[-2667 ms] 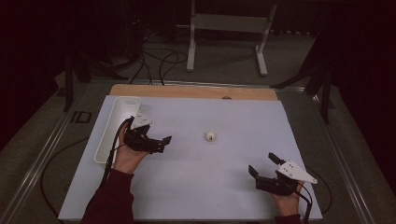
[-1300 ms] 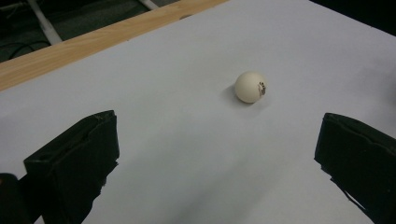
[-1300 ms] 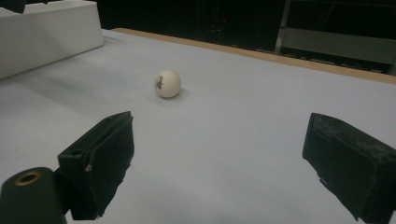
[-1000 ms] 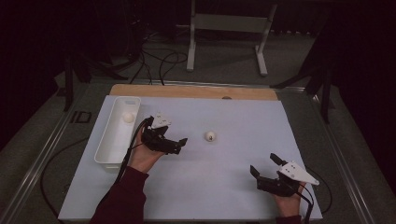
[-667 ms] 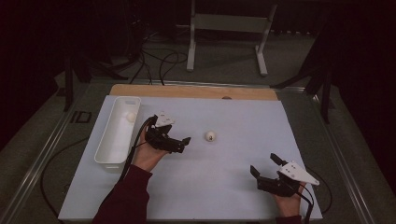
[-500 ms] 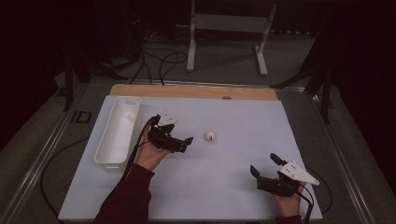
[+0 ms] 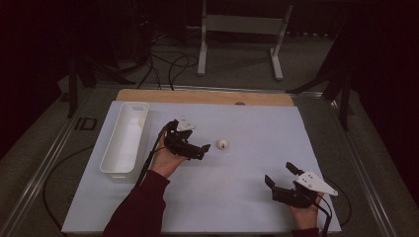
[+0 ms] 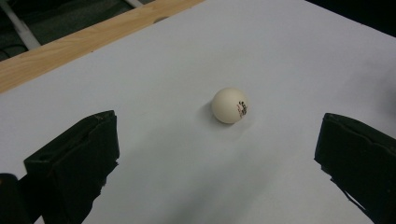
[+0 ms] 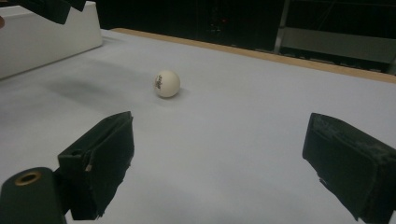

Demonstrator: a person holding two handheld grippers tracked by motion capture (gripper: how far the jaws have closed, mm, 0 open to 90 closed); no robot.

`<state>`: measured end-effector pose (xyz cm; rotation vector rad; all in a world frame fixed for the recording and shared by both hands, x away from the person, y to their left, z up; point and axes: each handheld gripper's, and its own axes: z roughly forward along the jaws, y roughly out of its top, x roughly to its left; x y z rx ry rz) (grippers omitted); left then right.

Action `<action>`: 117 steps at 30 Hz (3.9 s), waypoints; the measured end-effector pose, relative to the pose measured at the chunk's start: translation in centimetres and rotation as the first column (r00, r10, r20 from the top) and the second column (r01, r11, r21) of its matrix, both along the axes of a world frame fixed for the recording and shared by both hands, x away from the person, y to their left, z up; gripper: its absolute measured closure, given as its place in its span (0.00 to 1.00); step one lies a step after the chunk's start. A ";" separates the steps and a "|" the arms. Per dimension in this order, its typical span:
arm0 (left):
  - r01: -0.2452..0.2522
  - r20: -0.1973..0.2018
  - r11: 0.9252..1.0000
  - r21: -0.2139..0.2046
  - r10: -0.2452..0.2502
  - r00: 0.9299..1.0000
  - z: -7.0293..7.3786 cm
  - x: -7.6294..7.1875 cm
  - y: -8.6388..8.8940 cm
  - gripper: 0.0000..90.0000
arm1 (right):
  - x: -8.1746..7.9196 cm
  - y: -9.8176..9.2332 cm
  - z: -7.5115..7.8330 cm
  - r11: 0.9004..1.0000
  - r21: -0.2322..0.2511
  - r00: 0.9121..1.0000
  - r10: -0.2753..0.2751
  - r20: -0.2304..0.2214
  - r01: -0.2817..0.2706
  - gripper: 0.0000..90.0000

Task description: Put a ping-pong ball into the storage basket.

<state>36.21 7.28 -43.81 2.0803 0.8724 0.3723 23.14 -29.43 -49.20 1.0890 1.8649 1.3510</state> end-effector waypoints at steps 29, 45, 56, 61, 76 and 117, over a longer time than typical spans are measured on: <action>0.037 -0.012 0.999 0.009 -0.037 0.999 -0.6 1.5 -3.2 0.01 | 0.0 0.0 0.0 1.000 0.004 1.000 -0.002 0.001 0.002 0.10; 0.051 -0.016 0.999 0.018 -0.051 0.999 -1.3 2.3 -4.6 0.01 | -0.1 -0.1 0.1 1.000 0.007 1.000 -0.004 0.004 0.004 0.10; 0.054 -0.025 0.998 0.013 -0.054 0.998 -2.0 2.7 -5.0 0.01 | -0.1 -0.1 0.0 1.000 0.007 1.000 -0.002 0.003 0.002 0.10; 0.054 -0.032 0.998 0.012 -0.053 0.998 -2.4 3.0 -5.2 0.01 | 0.0 -0.1 0.0 1.000 0.007 1.000 -0.002 0.003 0.002 0.10; 0.058 -0.035 0.998 0.020 -0.057 0.998 -2.8 3.3 -5.8 0.01 | 0.0 -0.1 0.0 1.000 0.009 1.000 -0.003 0.004 0.003 0.10; 0.072 -0.091 0.997 0.021 -0.070 0.993 -4.6 4.7 -7.0 0.01 | -0.1 -0.1 0.0 1.000 0.009 1.000 -0.002 0.003 0.002 0.10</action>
